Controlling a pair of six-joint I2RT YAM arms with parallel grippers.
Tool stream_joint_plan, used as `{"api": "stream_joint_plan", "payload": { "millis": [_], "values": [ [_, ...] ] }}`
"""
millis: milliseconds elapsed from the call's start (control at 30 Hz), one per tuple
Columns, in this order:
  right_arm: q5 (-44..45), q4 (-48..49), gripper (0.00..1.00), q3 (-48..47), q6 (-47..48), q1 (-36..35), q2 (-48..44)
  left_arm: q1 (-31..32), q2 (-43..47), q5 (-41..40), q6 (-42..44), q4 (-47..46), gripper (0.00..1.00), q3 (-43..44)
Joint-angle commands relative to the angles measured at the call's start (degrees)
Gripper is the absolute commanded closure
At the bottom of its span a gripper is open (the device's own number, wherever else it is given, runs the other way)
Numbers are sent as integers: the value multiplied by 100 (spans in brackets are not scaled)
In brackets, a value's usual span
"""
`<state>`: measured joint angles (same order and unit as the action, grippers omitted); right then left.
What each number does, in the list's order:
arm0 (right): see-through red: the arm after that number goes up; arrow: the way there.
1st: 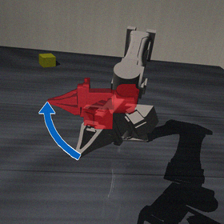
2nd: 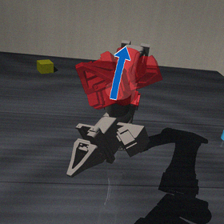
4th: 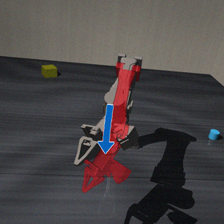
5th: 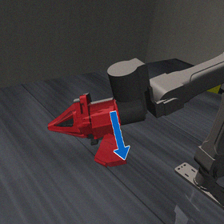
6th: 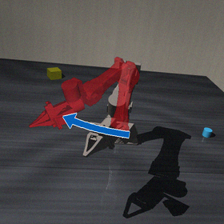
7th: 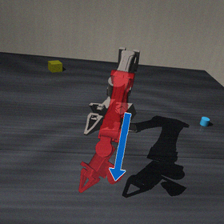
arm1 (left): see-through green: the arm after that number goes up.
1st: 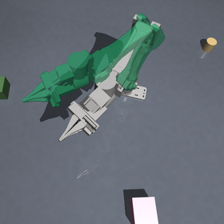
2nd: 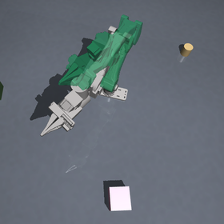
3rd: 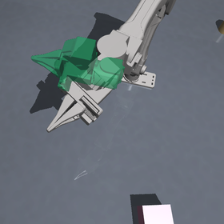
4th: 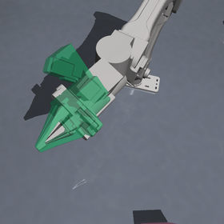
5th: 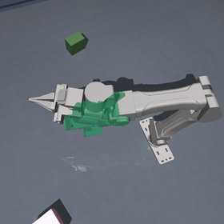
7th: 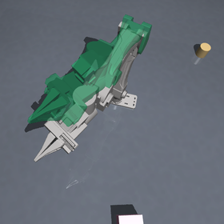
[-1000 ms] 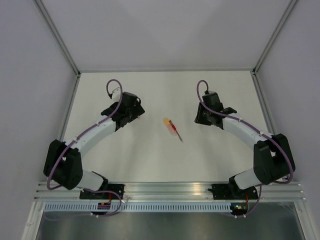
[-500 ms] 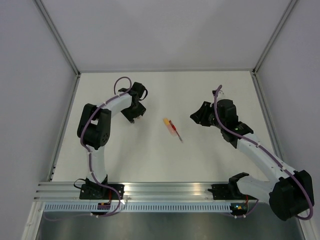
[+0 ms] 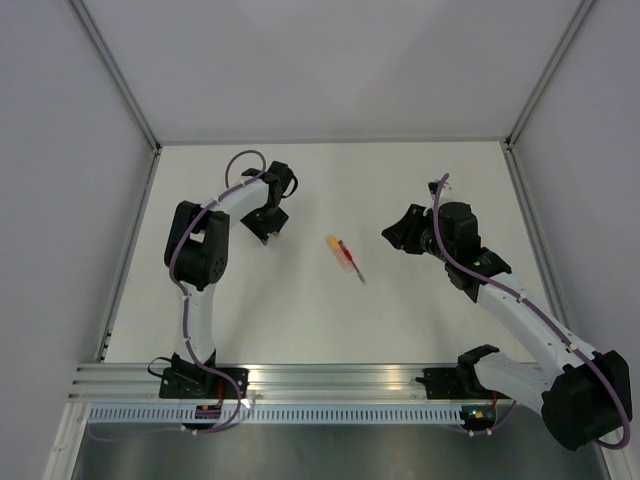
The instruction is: Insert the pens into the pen caps
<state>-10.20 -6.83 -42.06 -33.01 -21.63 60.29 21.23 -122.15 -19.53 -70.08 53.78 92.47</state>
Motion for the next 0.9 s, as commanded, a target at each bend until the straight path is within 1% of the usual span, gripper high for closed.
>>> {"api": "stream_joint_plan", "payload": {
  "millis": [0, 100, 133, 233, 267, 333, 400, 433, 533, 600, 633, 667, 700, 767, 800, 833, 867],
  "values": [
    [-17, 208, 61, 23, 32, 1, 26, -128, -248, -200, -146, 282, 41, 87],
    [-44, 217, 61, 31, 32, 1, 9, -155, -309, -200, 12, 230, 50, 61],
    [-53, 217, 61, 32, 32, 1, -9, -155, -336, -192, 73, 221, 58, 52],
    [-61, 217, 61, 32, 49, -8, -26, -155, -319, -130, 214, 151, 69, -35],
    [-70, 217, 61, 40, 41, 1, -26, -155, -301, -95, 214, 133, 71, -62],
    [-70, 208, 61, 32, 50, 1, -26, -146, -161, -51, 354, -7, 80, -263],
    [-79, 200, 61, 40, 58, 1, -35, -155, -20, 89, 495, -402, 90, -613],
    [-105, 200, 61, 32, 67, -8, -35, -163, 50, 142, 618, -525, 97, -729],
    [-193, 208, 61, 32, 67, 1, -70, -163, 366, 256, 837, -816, 98, -1116],
    [-272, 296, 61, 67, 67, -8, -105, -163, 682, 502, 1057, -1165, 98, -1440],
    [-316, 331, 61, 84, 85, -8, -132, -155, 831, 746, 1354, -1342, 98, -1581],
    [-403, 410, 61, 128, 85, 1, -140, -146, 1207, 879, 1488, -1553, 98, -1739],
    [-448, 463, 60, 146, 119, 1, -149, -111, 1428, 1029, 1637, -2068, 98, -2141],
    [-518, 621, 59, 251, 120, -8, -176, -76, 1938, 1599, 2102, -2755, 98, -2643],
    [-545, 630, 59, 286, 120, 1, -193, -32, 2497, 1854, 2409, -3559, 98, -3203],
    [-588, 804, 58, 313, 120, 1, -193, -6, 2781, 2413, 2507, -3959, 98, -3504],
    [-676, 980, 57, 382, 102, 1, -202, 12, 3054, 2645, 2552, -4337, 98, -3777]
  ]
}}
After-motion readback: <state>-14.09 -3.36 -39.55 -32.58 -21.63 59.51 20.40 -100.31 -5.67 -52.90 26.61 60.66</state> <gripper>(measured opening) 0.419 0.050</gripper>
